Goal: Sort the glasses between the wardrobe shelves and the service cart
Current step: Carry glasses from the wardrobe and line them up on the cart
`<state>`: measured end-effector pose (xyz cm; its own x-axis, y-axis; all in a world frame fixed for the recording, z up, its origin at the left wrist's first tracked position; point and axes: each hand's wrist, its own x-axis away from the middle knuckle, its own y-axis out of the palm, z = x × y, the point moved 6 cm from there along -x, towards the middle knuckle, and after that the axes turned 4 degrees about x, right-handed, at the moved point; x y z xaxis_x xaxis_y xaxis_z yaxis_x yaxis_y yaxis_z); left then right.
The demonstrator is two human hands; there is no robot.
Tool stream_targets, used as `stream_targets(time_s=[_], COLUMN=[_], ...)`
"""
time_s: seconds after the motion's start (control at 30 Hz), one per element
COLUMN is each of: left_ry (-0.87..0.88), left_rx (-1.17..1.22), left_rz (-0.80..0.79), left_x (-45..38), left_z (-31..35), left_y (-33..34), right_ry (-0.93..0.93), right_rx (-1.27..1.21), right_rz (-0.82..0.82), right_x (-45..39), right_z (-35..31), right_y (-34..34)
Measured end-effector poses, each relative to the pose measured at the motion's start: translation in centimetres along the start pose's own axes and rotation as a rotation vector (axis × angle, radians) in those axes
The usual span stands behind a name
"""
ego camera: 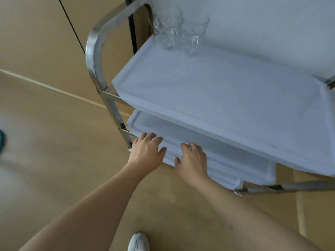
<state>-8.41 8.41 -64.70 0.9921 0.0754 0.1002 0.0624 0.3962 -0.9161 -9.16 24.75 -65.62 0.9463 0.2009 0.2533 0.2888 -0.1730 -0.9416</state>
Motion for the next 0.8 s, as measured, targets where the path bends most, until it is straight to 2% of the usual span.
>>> stream_targets(time_s=[0.17, 0.4, 0.6, 0.8], left_ry=[-0.040, 0.028, 0.177, 0.380], left_rx=[-0.002, -0.047, -0.029, 0.003], left_rz=[-0.105, -0.217, -0.151, -0.102], left_x=[5.4, 11.4, 12.2, 11.5], left_z=[4.0, 12.0, 22.6, 34.0], left_y=[-6.6, -15.4, -21.4, -22.5], right_ry=[-0.009, 0.010, 0.125, 0.306], right_rx=[-0.042, -0.052, -0.104, -0.227], right_rz=[-0.059, -0.072, 0.030, 0.174], right_x=[6.6, 15.0, 20.4, 25.4], right_z=[-1.8, -0.1, 5.0, 12.5], right_y=[-6.4, -17.6, -25.7, -30.8])
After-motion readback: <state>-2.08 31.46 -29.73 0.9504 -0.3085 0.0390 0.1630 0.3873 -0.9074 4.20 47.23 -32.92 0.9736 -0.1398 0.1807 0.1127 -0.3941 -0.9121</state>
